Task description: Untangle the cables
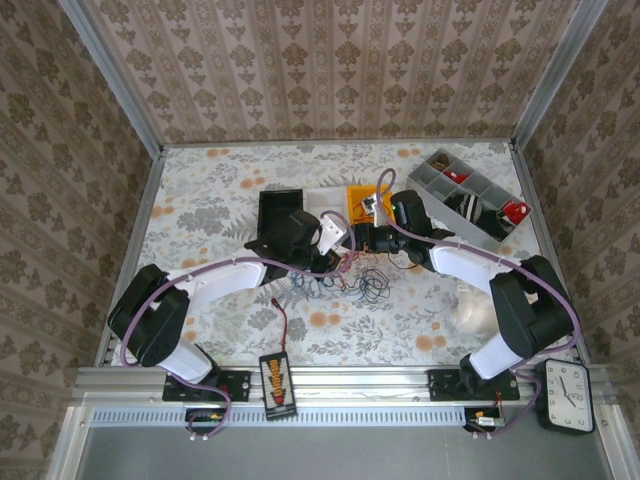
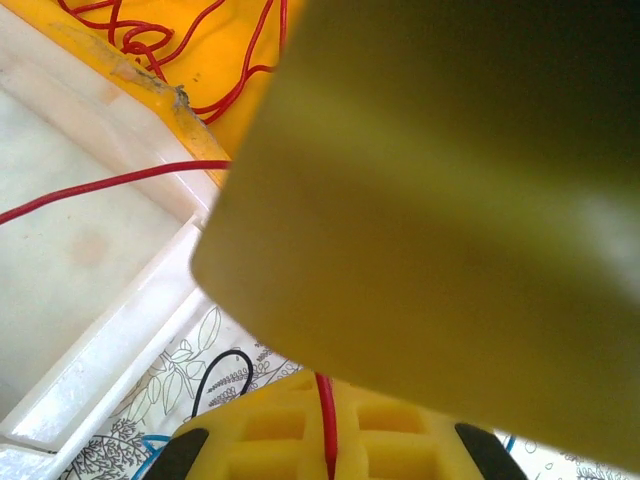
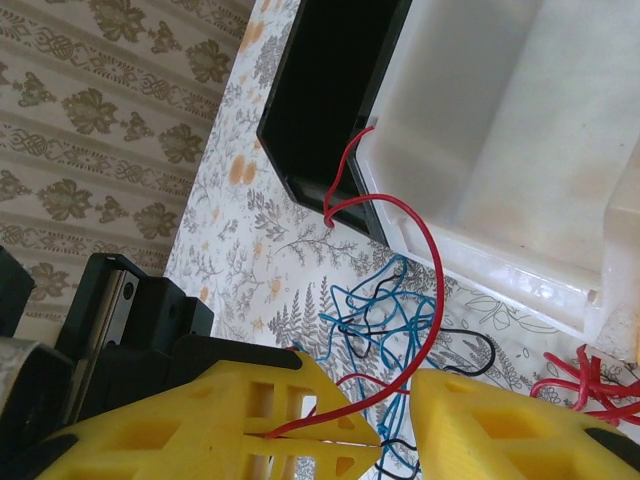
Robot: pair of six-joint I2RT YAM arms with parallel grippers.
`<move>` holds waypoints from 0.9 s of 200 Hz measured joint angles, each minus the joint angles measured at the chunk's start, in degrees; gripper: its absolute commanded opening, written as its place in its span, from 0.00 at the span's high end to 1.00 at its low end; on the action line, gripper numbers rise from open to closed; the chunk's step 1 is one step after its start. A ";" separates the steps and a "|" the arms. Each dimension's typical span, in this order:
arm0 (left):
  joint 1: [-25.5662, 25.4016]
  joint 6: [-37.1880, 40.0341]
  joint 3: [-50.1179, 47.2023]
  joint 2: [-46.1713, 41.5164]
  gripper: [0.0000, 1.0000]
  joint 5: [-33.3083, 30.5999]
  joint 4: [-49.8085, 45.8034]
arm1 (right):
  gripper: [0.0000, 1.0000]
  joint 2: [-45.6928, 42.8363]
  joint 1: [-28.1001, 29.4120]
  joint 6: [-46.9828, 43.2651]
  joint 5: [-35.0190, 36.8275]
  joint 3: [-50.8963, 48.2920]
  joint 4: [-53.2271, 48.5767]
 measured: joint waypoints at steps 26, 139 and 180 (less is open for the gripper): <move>-0.11 0.00 0.00 0.02 1.00 -0.22 0.17 | 0.55 1.18 0.33 0.00 -1.18 0.59 0.00; -0.24 0.22 0.00 1.33 0.50 -1.53 1.07 | 0.99 0.48 -1.18 1.11 -1.99 0.50 1.62; 0.57 0.20 -0.83 1.29 0.52 -1.42 1.29 | 0.99 -7.41 -7.87 1.03 -0.94 -0.90 -0.70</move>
